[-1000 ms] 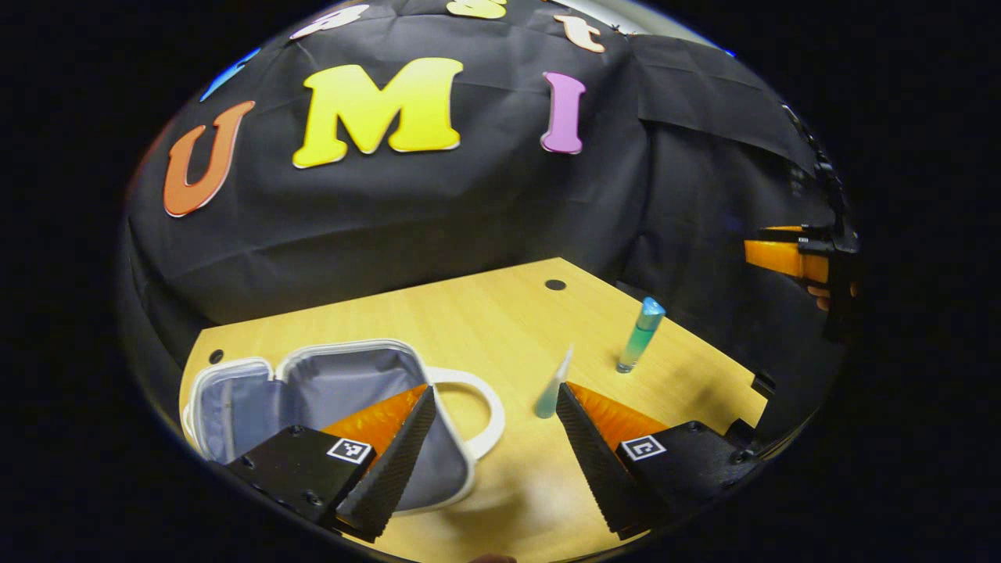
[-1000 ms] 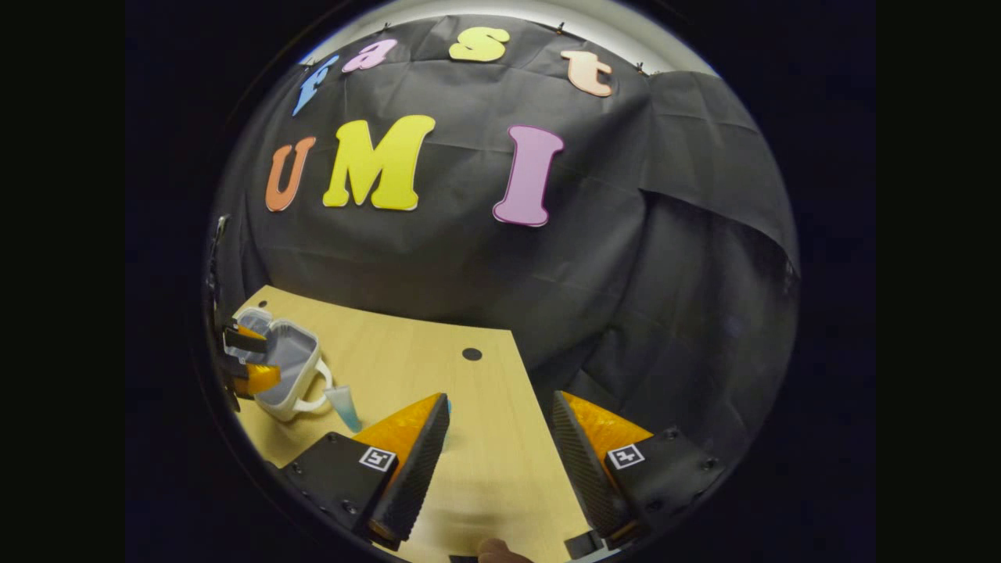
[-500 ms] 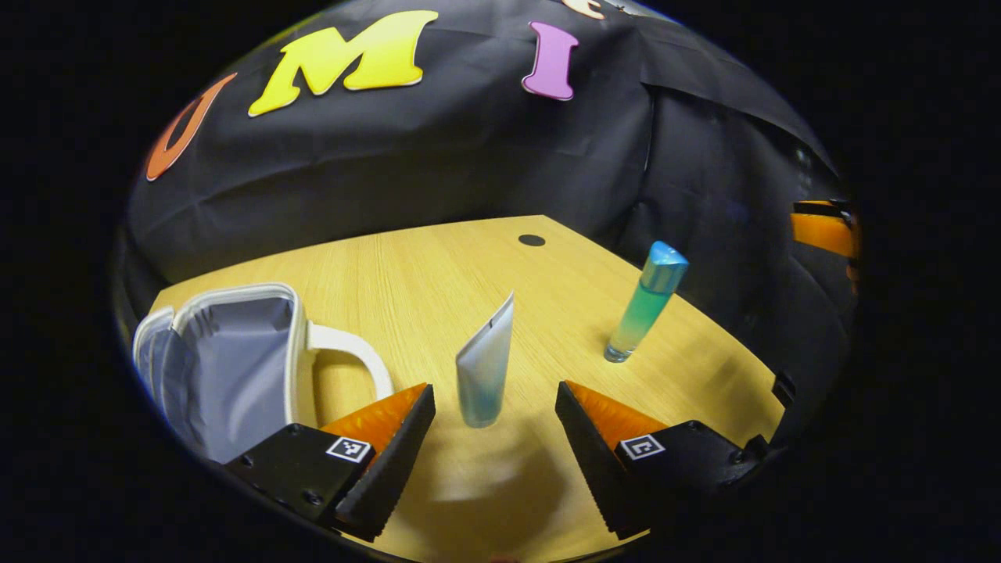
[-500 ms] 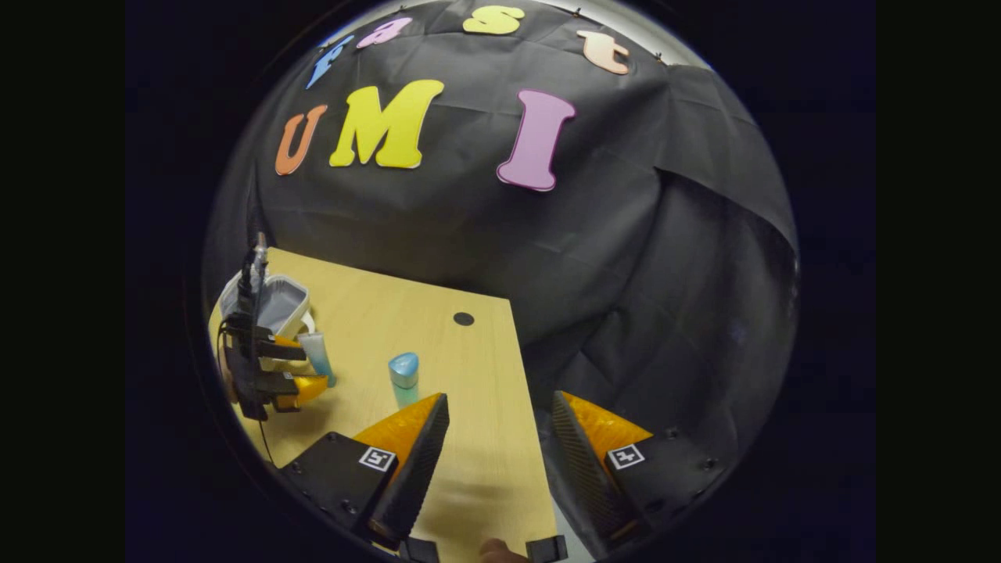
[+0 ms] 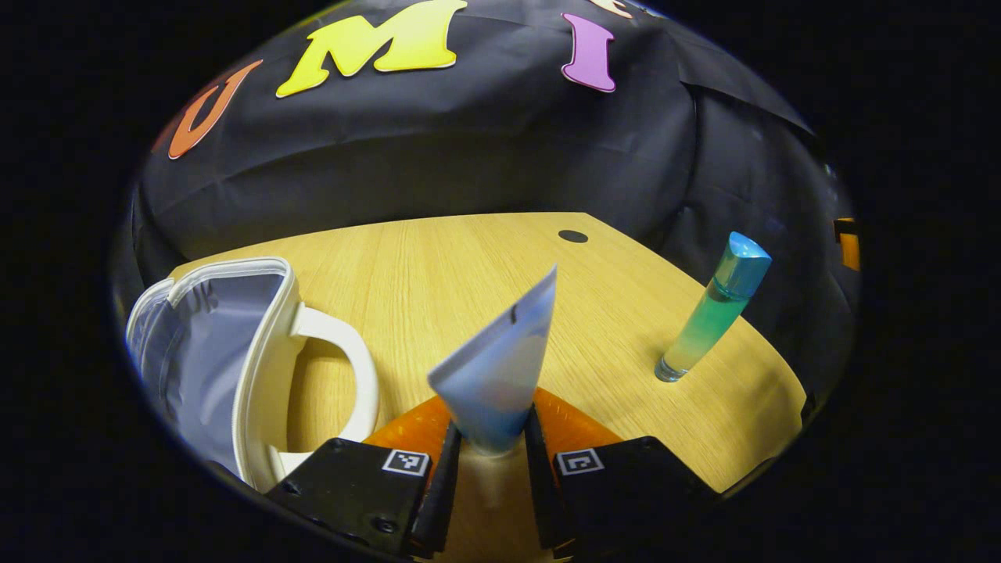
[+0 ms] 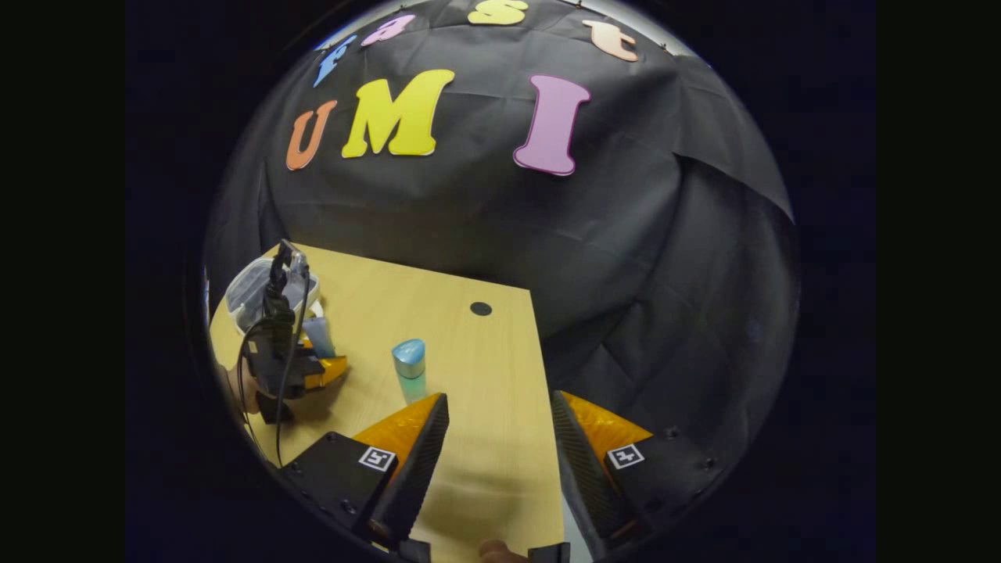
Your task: First open the suitcase, pack the skin care products into it, and then close the suitcase.
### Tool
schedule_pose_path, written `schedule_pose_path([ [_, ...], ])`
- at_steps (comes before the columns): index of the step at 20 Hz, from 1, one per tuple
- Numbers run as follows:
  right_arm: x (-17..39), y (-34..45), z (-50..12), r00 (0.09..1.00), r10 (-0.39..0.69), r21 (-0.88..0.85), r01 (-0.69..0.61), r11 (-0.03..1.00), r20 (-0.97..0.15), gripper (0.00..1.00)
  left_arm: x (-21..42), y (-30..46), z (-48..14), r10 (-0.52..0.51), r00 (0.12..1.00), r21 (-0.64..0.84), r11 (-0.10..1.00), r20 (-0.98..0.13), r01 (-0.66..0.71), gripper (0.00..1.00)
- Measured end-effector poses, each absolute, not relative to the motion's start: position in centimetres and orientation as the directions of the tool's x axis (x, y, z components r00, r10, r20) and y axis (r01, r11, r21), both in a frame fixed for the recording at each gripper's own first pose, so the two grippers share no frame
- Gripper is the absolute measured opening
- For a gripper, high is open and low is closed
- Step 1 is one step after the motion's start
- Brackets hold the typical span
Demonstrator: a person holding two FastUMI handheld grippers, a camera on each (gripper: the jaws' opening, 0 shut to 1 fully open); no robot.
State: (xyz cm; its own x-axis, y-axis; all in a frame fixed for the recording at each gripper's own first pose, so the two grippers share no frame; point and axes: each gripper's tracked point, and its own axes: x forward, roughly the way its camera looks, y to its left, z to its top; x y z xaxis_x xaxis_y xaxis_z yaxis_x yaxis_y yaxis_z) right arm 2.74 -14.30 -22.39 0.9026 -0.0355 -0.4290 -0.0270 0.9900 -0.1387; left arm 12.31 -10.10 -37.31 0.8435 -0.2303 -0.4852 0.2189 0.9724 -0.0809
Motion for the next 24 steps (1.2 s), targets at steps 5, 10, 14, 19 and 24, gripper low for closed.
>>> schedule_pose_path([
  [5, 3.7, -10.7, -23.3, 0.898, 0.059, -0.073, -0.101, 0.992, -0.437, 0.79, 10.4, -10.3, -31.9, -0.245, 0.863, -0.071, 0.969, -0.441, 0.239, 0.44],
  [10, 7.5, -6.0, -26.0, 0.881, 0.130, -0.019, -0.156, 0.988, -0.455, 0.79, 6.7, -8.6, -24.1, -0.240, 0.885, -0.072, 0.970, -0.400, 0.231, 0.47],
  [14, 11.0, -4.0, -29.3, 0.873, 0.115, -0.017, -0.140, 0.990, -0.474, 0.79, 3.8, -5.9, -17.9, -0.212, 0.919, -0.009, 0.975, -0.334, 0.222, 0.41],
  [19, 13.7, -4.4, -32.7, 0.863, 0.019, 0.011, -0.016, 1.000, -0.505, 0.80, 1.1, -0.9, -13.1, -0.092, 0.957, 0.053, 0.992, -0.275, 0.111, 0.41],
  [24, 14.6, -3.9, -34.4, 0.852, -0.002, 0.035, 0.024, 0.999, -0.523, 0.75, -1.7, 3.3, -10.1, -0.021, 0.964, -0.011, 1.000, -0.264, 0.018, 0.41],
])
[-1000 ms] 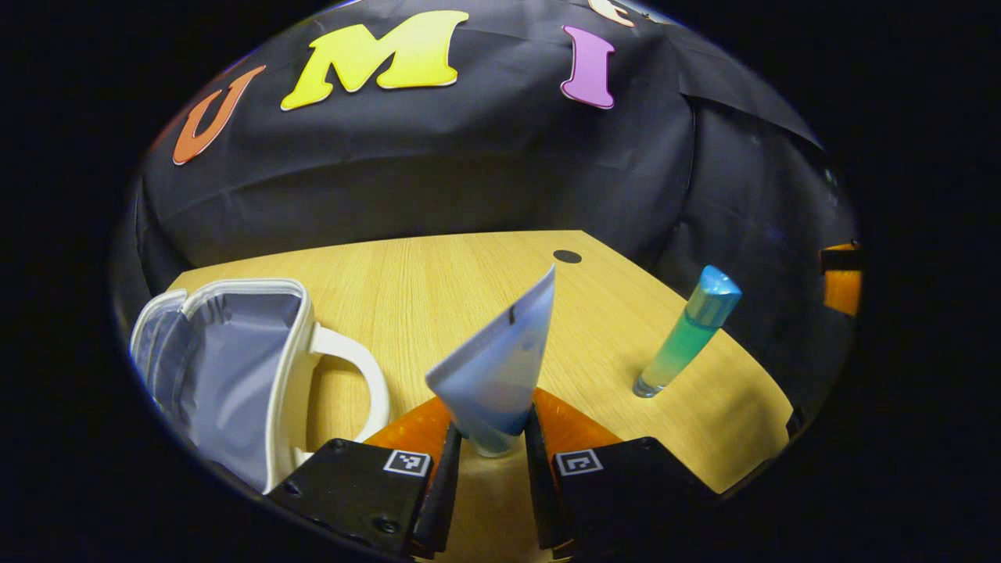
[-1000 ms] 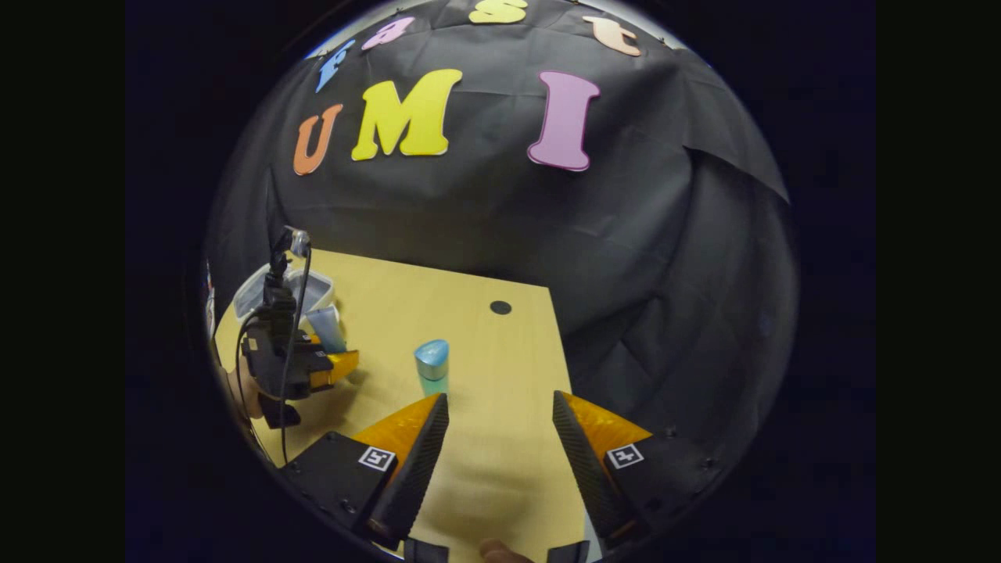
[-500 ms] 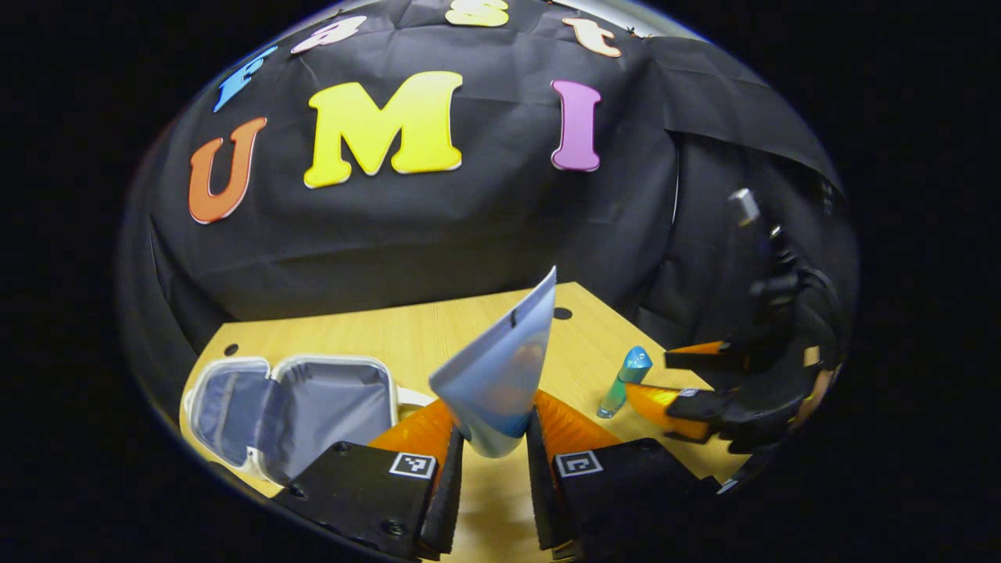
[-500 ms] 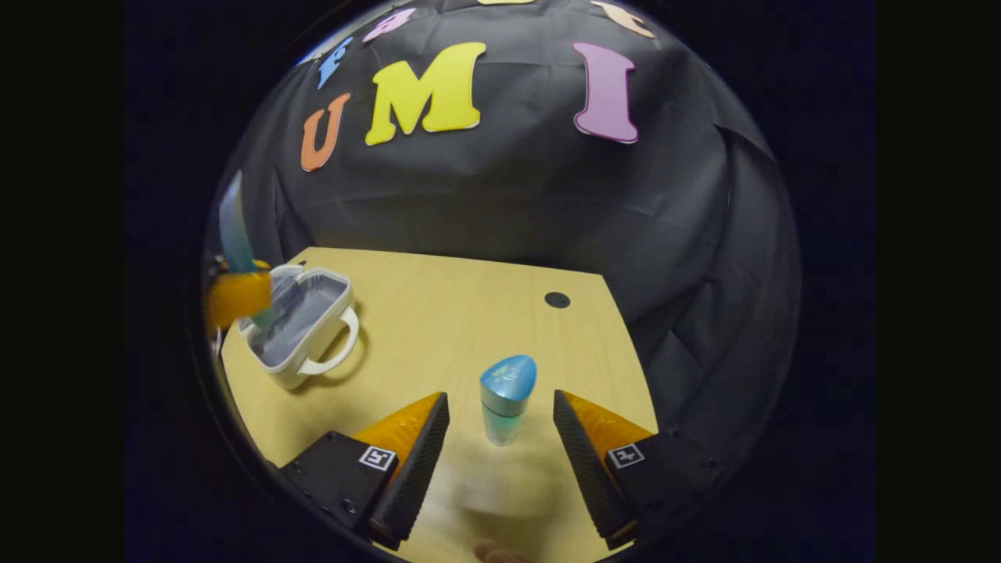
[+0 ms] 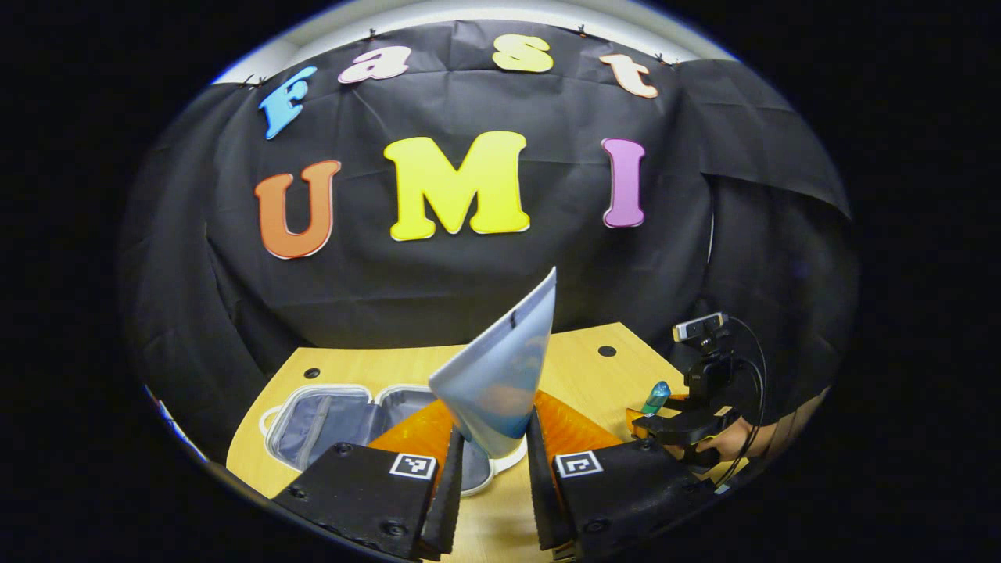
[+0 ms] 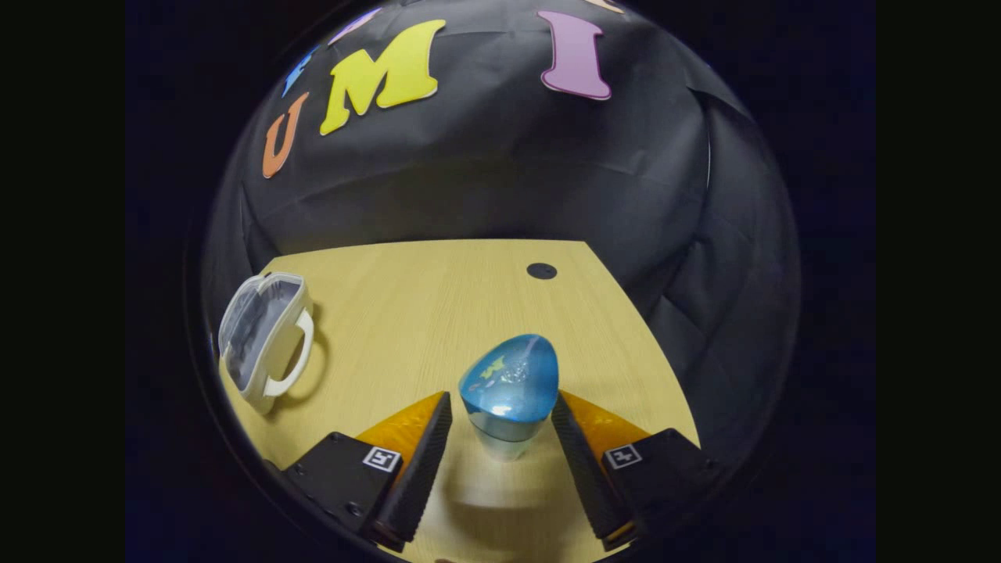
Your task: First open the suitcase, pack the skin care products into it, and then close the suitcase.
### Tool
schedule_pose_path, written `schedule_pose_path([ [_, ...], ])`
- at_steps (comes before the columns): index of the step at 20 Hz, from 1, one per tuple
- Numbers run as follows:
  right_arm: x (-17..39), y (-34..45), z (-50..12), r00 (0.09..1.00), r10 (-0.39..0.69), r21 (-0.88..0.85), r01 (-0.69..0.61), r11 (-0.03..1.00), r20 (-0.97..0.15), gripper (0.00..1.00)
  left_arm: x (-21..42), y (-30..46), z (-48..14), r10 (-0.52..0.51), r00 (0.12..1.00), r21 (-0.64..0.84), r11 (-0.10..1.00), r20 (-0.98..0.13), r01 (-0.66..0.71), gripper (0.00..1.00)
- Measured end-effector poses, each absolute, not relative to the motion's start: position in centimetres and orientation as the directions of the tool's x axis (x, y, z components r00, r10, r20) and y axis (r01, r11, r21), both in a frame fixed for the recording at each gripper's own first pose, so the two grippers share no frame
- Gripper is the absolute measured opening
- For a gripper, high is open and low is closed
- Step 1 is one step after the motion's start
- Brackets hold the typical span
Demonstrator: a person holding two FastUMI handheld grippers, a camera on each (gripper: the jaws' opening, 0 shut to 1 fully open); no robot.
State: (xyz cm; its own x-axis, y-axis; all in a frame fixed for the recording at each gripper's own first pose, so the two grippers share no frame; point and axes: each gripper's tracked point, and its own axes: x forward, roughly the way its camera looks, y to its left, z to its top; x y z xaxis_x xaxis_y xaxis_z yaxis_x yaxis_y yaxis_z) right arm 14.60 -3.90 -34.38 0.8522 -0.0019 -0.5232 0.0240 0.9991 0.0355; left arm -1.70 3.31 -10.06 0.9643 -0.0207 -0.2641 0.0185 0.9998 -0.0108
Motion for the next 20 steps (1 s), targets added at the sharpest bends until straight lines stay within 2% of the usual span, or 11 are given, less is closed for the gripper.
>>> schedule_pose_path([
  [1, 14.7, -3.8, -34.7, 0.849, -0.002, 0.035, 0.024, 0.999, -0.528, 0.70, -2.3, 4.3, -9.9, 0.000, 0.964, -0.001, 1.000, -0.267, 0.000, 0.41],
  [4, 14.8, -4.2, -34.9, 0.845, -0.039, 0.014, 0.055, 0.998, -0.534, 0.42, -3.6, 7.3, -10.1, 0.060, 0.959, 0.026, 0.998, -0.278, -0.054, 0.41],
  [6, 14.3, -3.8, -34.7, 0.834, -0.040, 0.003, 0.050, 0.999, -0.550, 0.38, -4.3, 9.2, -10.7, 0.090, 0.951, 0.028, 0.996, -0.297, -0.085, 0.41],
  [10, 12.5, -2.0, -32.8, 0.831, -0.023, 0.016, 0.038, 0.999, -0.556, 0.39, -4.1, 13.3, -11.4, 0.133, 0.943, 0.009, 0.991, -0.305, -0.136, 0.41],
  [11, 11.9, -1.4, -31.8, 0.835, -0.016, 0.020, 0.031, 0.999, -0.550, 0.39, -3.9, 14.5, -12.3, 0.145, 0.936, 0.001, 0.988, -0.320, -0.153, 0.46],
  [12, 11.2, -0.6, -30.7, 0.839, -0.008, 0.023, 0.024, 0.999, -0.545, 0.39, -3.6, 15.6, -13.2, 0.157, 0.929, -0.007, 0.986, -0.336, -0.169, 0.41],
  [15, 9.4, 2.2, -27.0, 0.859, 0.027, 0.039, -0.008, 0.999, -0.512, 0.39, -2.1, 19.2, -17.4, 0.195, 0.896, -0.019, 0.975, -0.399, -0.221, 0.42],
  [16, 8.7, 3.2, -26.0, 0.862, 0.035, 0.033, -0.021, 0.999, -0.506, 0.38, -1.4, 19.5, -18.9, 0.182, 0.889, -0.031, 0.976, -0.420, -0.214, 0.41],
  [17, 8.0, 4.1, -25.0, 0.864, 0.041, 0.037, -0.027, 0.999, -0.501, 0.38, -0.5, 19.6, -20.6, 0.158, 0.883, -0.050, 0.978, -0.442, -0.200, 0.46],
  [18, 7.3, 5.2, -23.8, 0.866, 0.051, 0.054, -0.027, 0.998, -0.497, 0.39, 0.5, 19.4, -22.4, 0.121, 0.877, -0.072, 0.982, -0.466, -0.173, 0.41],
  [20, 5.7, 7.6, -22.1, 0.866, 0.075, 0.079, -0.041, 0.996, -0.494, 0.38, 2.2, 18.7, -25.7, 0.055, 0.858, -0.102, 0.987, -0.510, -0.124, 0.42],
])
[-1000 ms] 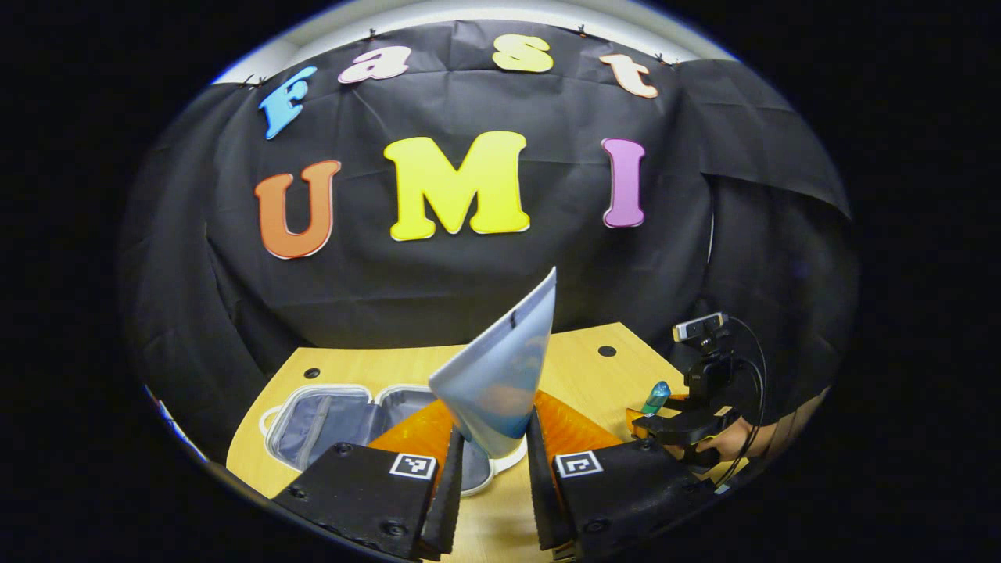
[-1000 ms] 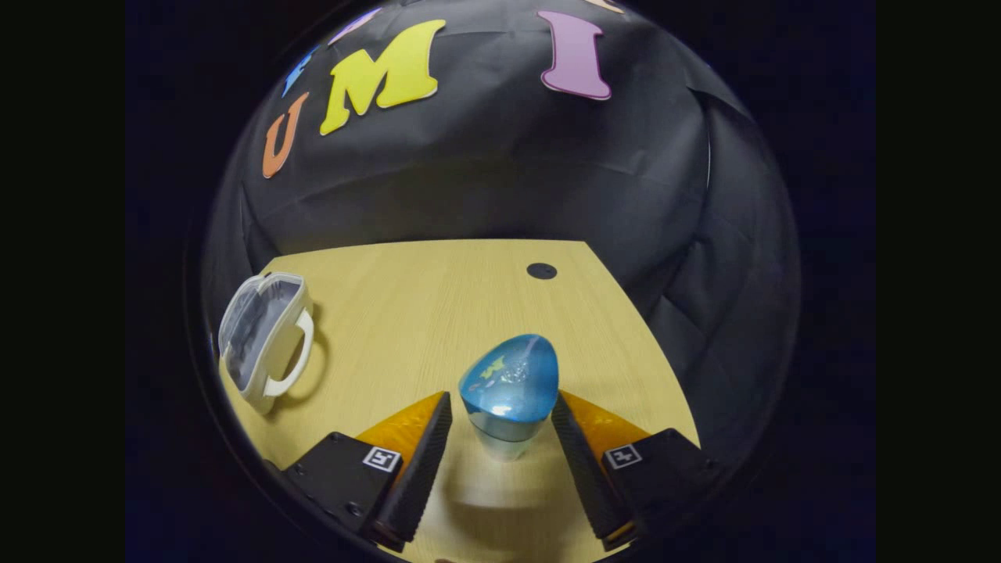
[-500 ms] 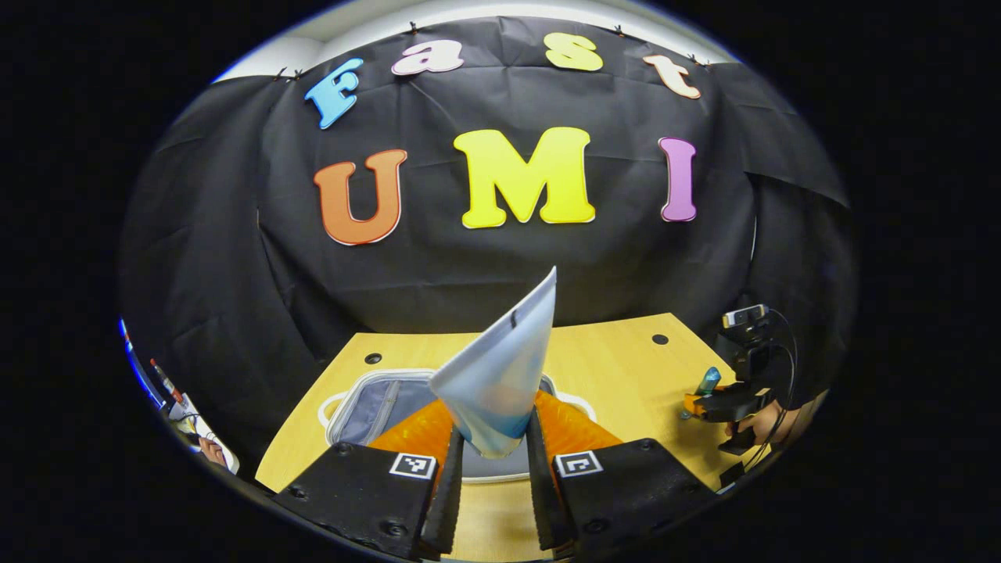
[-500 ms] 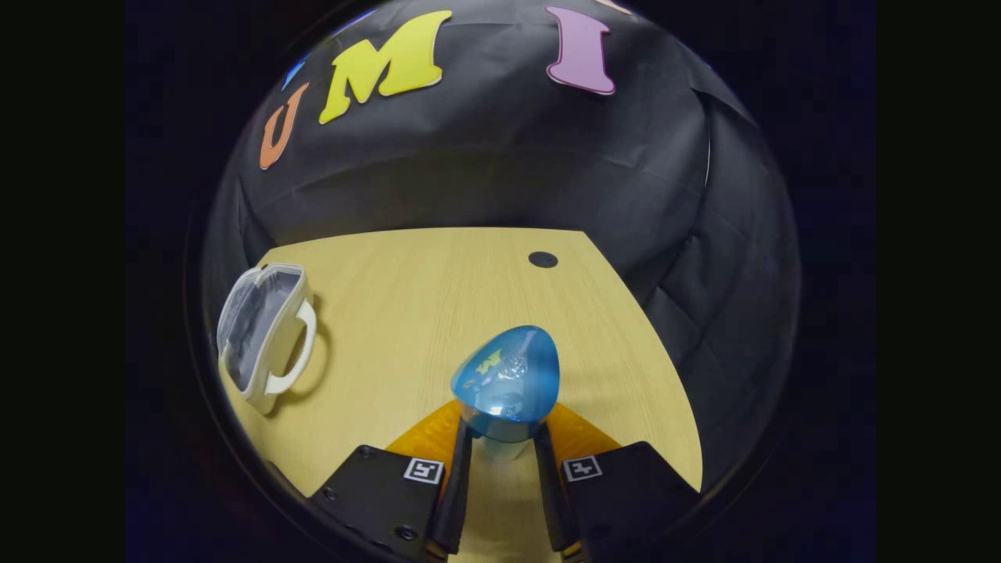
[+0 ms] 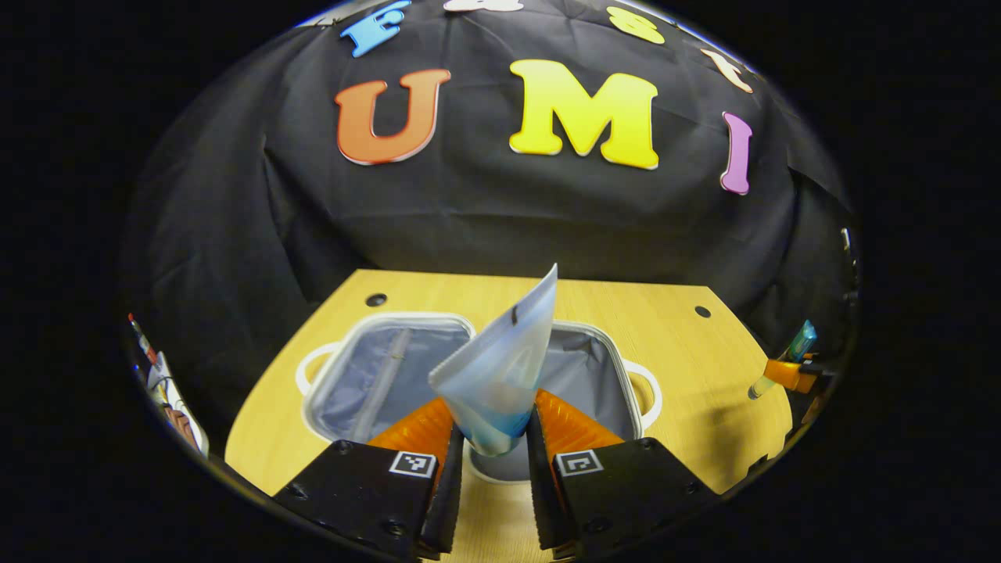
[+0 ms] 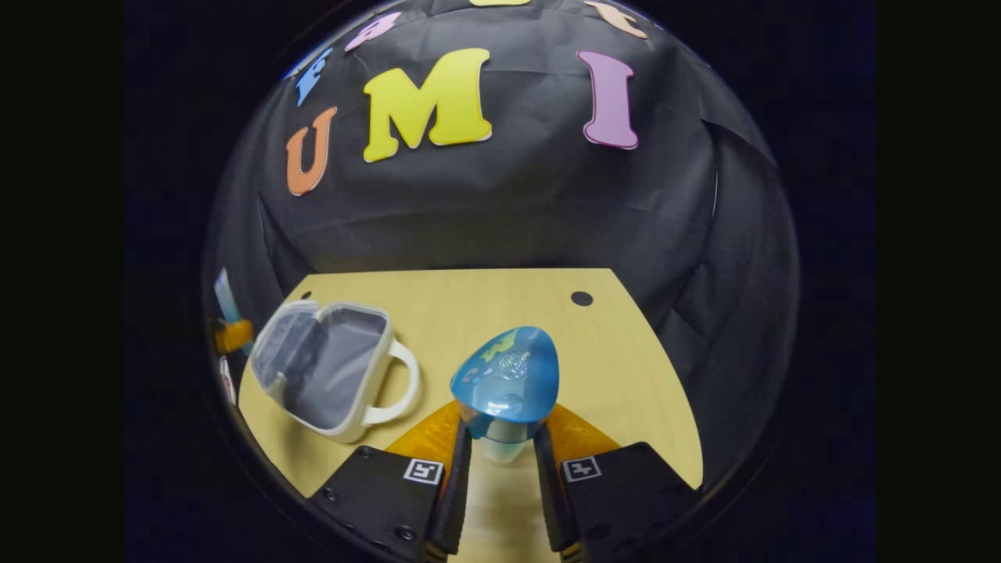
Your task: First open the suitcase, pack the skin care products into it, and then close the suitcase.
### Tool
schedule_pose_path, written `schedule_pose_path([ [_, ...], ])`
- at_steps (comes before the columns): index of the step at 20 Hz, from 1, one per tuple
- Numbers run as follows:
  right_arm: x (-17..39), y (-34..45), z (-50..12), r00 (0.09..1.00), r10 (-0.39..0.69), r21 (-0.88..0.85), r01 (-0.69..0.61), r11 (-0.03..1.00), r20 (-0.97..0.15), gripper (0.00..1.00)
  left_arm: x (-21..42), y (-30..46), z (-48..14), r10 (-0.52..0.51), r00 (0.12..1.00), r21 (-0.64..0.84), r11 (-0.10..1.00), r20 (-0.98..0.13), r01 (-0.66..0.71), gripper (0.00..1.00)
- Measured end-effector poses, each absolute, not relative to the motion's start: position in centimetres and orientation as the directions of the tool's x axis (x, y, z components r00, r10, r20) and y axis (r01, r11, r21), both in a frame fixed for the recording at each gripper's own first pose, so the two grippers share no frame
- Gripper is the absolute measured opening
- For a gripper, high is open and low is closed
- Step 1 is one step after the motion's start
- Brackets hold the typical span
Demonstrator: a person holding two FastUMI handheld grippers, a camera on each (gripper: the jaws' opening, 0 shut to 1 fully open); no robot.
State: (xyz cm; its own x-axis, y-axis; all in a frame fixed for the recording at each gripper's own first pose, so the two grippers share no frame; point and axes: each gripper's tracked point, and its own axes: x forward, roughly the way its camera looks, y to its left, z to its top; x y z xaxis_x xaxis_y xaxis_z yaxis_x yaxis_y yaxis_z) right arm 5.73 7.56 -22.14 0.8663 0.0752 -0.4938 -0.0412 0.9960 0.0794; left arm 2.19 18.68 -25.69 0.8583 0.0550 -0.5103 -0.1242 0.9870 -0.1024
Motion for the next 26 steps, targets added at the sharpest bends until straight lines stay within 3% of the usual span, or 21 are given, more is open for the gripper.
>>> schedule_pose_path([
  [4, 2.9, 11.1, -20.1, 0.864, 0.091, 0.061, -0.070, 0.996, -0.494, 0.38, 4.6, 16.6, -30.9, -0.044, 0.801, -0.140, 0.989, -0.598, -0.050, 0.46],
  [5, 2.2, 11.8, -20.0, 0.859, 0.096, 0.065, -0.072, 0.995, -0.504, 0.38, 5.2, 16.1, -32.1, -0.060, 0.786, -0.137, 0.990, -0.615, -0.031, 0.42],
  [8, 0.9, 13.2, -20.2, 0.843, 0.101, 0.064, -0.078, 0.995, -0.528, 0.38, 6.0, 15.2, -35.4, -0.084, 0.723, -0.112, 0.994, -0.685, 0.009, 0.42],
  [10, 0.5, 13.7, -20.4, 0.839, 0.095, 0.050, -0.081, 0.995, -0.536, 0.38, 6.0, 14.7, -36.9, -0.088, 0.691, -0.117, 0.993, -0.718, 0.005, 0.46],
  [11, 0.3, 13.9, -20.4, 0.837, 0.094, 0.048, -0.081, 0.996, -0.539, 0.38, 5.9, 14.8, -37.5, -0.083, 0.672, -0.115, 0.993, -0.736, -0.003, 0.41],
  [20, 0.2, 14.0, -22.0, 0.815, 0.099, 0.055, -0.083, 0.995, -0.571, 0.38, 6.3, 15.5, -40.7, -0.034, 0.535, -0.065, 0.997, -0.844, -0.039, 0.42],
  [26, 1.1, 13.9, -22.6, 0.807, 0.125, 0.079, -0.096, 0.992, -0.578, 0.36, 6.6, 14.9, -41.2, -0.080, 0.459, -0.144, 0.984, -0.885, -0.105, 0.43],
])
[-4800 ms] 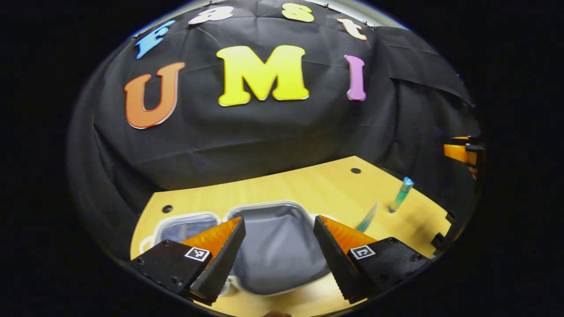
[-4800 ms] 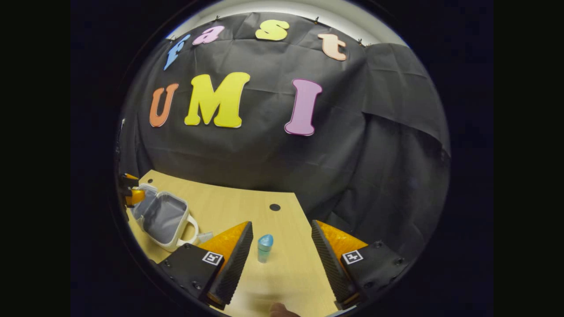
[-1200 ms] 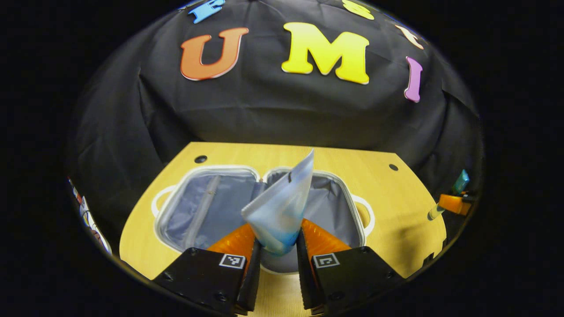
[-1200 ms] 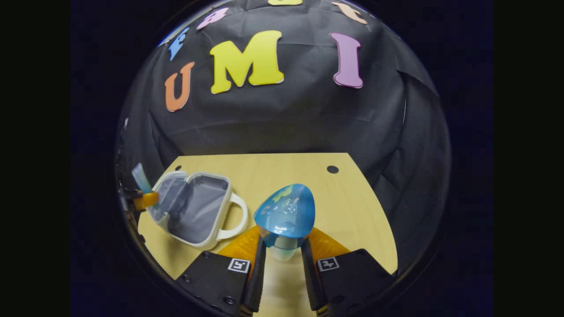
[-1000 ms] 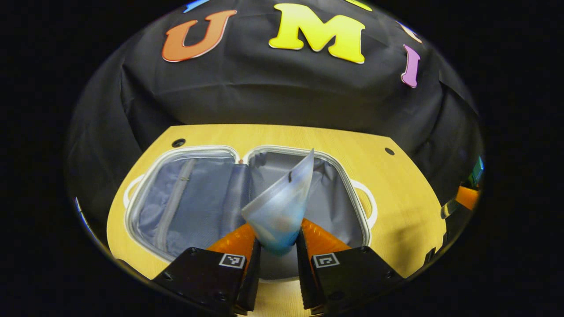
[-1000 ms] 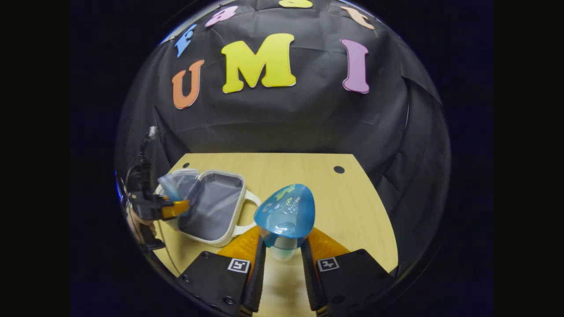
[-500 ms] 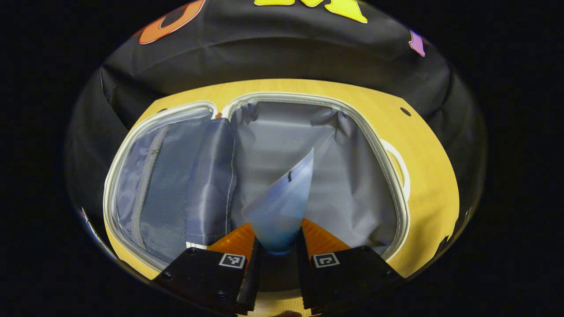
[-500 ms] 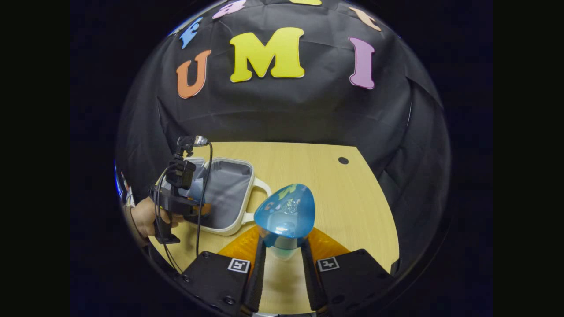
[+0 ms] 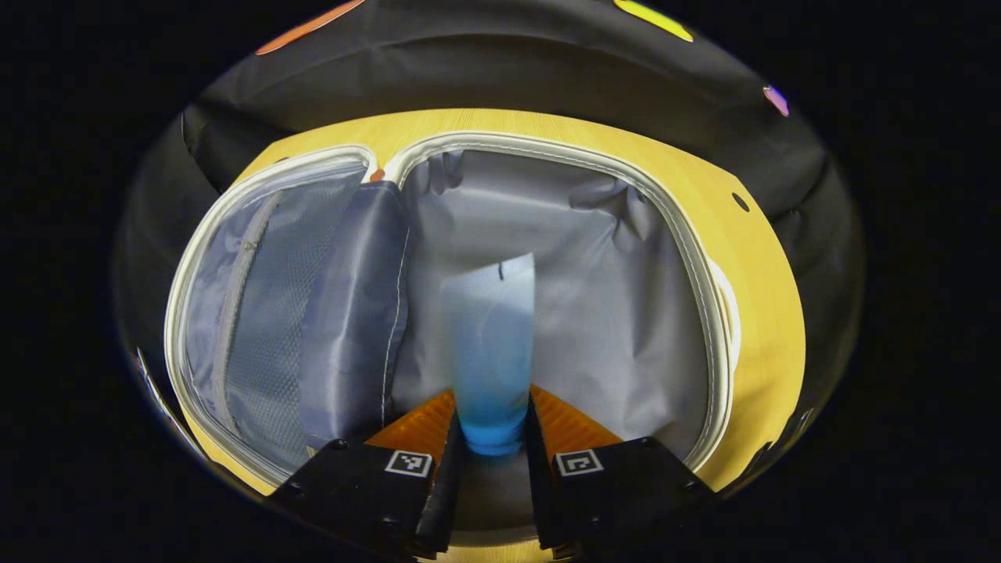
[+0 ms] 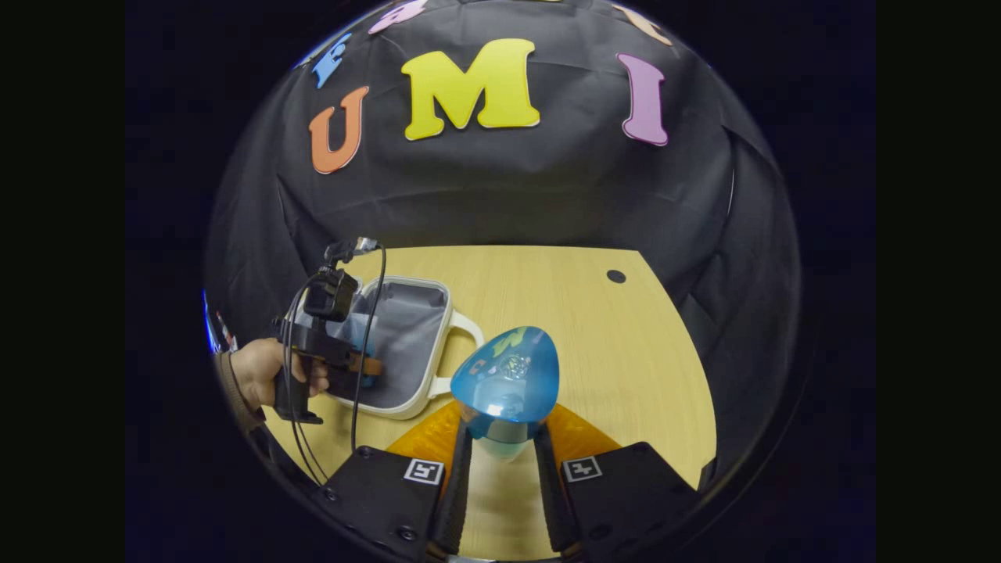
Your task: First open the suitcase, pack the skin care products into it, and then close the suitcase.
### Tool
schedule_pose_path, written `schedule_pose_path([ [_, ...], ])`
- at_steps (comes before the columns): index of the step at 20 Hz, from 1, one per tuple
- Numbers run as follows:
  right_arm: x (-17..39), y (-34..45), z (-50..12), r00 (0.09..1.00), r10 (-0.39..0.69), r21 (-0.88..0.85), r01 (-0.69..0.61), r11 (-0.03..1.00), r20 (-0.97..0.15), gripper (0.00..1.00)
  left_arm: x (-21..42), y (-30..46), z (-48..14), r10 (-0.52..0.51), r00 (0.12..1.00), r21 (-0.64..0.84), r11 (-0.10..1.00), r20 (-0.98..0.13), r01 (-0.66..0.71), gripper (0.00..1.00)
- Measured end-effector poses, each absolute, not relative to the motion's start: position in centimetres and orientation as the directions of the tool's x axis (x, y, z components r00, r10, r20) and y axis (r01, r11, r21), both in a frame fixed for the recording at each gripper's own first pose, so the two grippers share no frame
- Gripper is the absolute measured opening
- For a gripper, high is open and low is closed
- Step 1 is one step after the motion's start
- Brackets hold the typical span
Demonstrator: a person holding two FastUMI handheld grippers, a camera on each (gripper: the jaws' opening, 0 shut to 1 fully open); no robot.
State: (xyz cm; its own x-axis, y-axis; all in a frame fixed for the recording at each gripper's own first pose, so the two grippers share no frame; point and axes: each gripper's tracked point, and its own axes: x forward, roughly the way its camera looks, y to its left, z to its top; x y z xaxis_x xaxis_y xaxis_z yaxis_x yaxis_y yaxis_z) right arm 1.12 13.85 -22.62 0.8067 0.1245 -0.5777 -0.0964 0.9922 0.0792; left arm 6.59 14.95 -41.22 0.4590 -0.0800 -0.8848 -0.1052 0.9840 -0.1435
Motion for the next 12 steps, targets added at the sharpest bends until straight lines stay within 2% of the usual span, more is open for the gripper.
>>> schedule_pose_path([
  [2, 1.2, 13.5, -22.7, 0.806, 0.126, 0.081, -0.097, 0.992, -0.578, 0.38, 6.8, 14.9, -41.4, -0.072, 0.459, -0.131, 0.987, -0.886, -0.098, 0.43],
  [6, 1.7, 13.3, -22.0, 0.810, 0.133, 0.086, -0.102, 0.991, -0.571, 0.36, 7.0, 14.5, -41.3, -0.068, 0.456, -0.125, 0.987, -0.887, -0.096, 0.44],
  [8, 2.4, 13.9, -21.4, 0.815, 0.147, 0.090, -0.116, 0.989, -0.560, 0.38, 6.7, 14.3, -40.7, -0.070, 0.467, -0.136, 0.985, -0.881, -0.108, 0.49],
  [9, 2.8, 14.3, -21.1, 0.818, 0.152, 0.088, -0.123, 0.988, -0.556, 0.38, 6.4, 14.0, -39.9, -0.083, 0.484, -0.155, 0.982, -0.871, -0.111, 0.70],
  [11, 3.7, 15.4, -20.5, 0.816, 0.159, 0.086, -0.134, 0.987, -0.556, 0.38, 5.6, 13.7, -37.3, -0.094, 0.532, -0.177, 0.978, -0.842, -0.107, 0.88],
  [12, 4.1, 16.2, -20.3, 0.812, 0.169, 0.091, -0.143, 0.986, -0.559, 0.39, 5.3, 13.9, -35.9, -0.088, 0.562, -0.172, 0.980, -0.822, -0.098, 0.91],
])
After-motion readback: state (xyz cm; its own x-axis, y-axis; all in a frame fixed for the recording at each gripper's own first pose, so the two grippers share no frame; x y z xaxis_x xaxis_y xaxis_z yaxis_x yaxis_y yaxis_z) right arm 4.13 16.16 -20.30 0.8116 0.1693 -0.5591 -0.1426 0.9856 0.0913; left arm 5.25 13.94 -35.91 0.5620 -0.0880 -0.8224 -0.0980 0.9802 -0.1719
